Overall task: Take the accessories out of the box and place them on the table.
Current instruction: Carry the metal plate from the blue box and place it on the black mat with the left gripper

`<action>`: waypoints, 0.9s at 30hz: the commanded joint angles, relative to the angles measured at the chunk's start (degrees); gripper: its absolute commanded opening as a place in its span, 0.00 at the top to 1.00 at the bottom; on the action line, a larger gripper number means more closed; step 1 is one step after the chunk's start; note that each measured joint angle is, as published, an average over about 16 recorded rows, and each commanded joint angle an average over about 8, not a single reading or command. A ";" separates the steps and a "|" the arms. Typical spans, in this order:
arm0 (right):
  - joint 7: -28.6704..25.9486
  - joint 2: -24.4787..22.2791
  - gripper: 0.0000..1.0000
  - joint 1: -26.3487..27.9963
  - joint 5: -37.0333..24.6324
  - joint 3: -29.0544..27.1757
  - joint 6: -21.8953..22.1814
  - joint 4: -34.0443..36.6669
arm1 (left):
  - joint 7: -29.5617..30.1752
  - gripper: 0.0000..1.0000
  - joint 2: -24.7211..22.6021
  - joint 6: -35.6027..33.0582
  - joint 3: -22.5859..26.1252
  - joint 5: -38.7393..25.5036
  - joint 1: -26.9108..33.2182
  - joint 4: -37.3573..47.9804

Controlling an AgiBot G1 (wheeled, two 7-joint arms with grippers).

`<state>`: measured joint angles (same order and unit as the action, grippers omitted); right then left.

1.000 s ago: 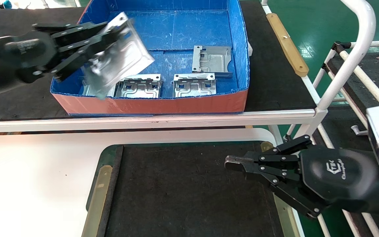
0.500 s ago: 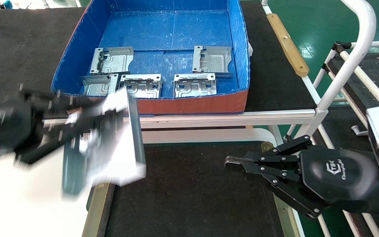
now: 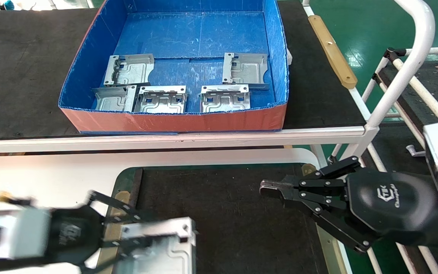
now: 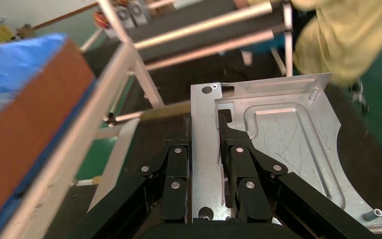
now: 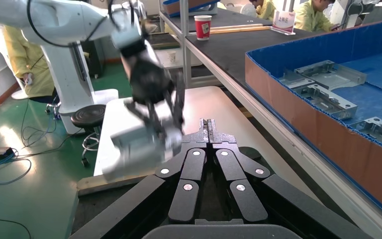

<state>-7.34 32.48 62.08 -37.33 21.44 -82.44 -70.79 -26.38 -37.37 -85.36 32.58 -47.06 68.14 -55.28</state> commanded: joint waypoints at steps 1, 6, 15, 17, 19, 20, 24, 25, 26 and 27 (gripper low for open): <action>0.00 0.00 0.71 0.00 0.00 0.00 0.00 0.00 | -3.39 1.00 -1.58 1.05 0.95 -2.66 -0.48 0.33; 0.00 0.00 0.08 0.00 0.00 0.00 0.00 0.00 | -12.42 1.00 -7.71 7.93 2.34 -8.03 -3.02 1.80; 0.00 0.00 0.00 0.00 0.00 0.00 0.00 0.00 | -25.24 1.00 -18.51 14.21 2.87 -11.07 -3.81 9.11; 0.00 0.00 0.00 0.00 0.00 0.00 0.00 0.00 | -27.46 1.00 -20.85 14.30 3.04 -11.34 -3.05 11.91; 0.00 0.00 0.00 0.00 0.00 0.00 0.00 0.00 | -29.63 1.00 -23.21 14.18 3.25 -11.65 -1.99 15.12; 0.00 0.00 0.00 0.00 0.00 0.00 0.00 0.00 | -30.61 1.00 -24.33 14.08 3.35 -11.79 -1.40 16.78; 0.00 0.00 0.00 0.00 0.00 0.00 0.00 0.00 | -33.73 1.00 -28.81 13.55 3.56 -12.01 1.44 24.09; 0.00 0.00 0.00 0.00 0.00 0.00 0.00 0.00 | -34.21 1.00 -29.90 13.42 3.55 -11.93 2.21 26.00; 0.00 0.00 0.00 0.00 0.00 0.00 0.00 0.00 | -34.56 1.00 -30.93 13.32 3.52 -11.82 2.97 27.83; 0.00 0.00 0.00 0.00 0.00 0.00 0.00 0.00 | -34.83 1.00 -31.98 13.24 3.46 -11.67 3.75 29.70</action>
<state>-7.34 32.48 62.08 -37.33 21.44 -82.43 -70.79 -61.03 -69.08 -71.81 35.98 -58.70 71.80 -26.06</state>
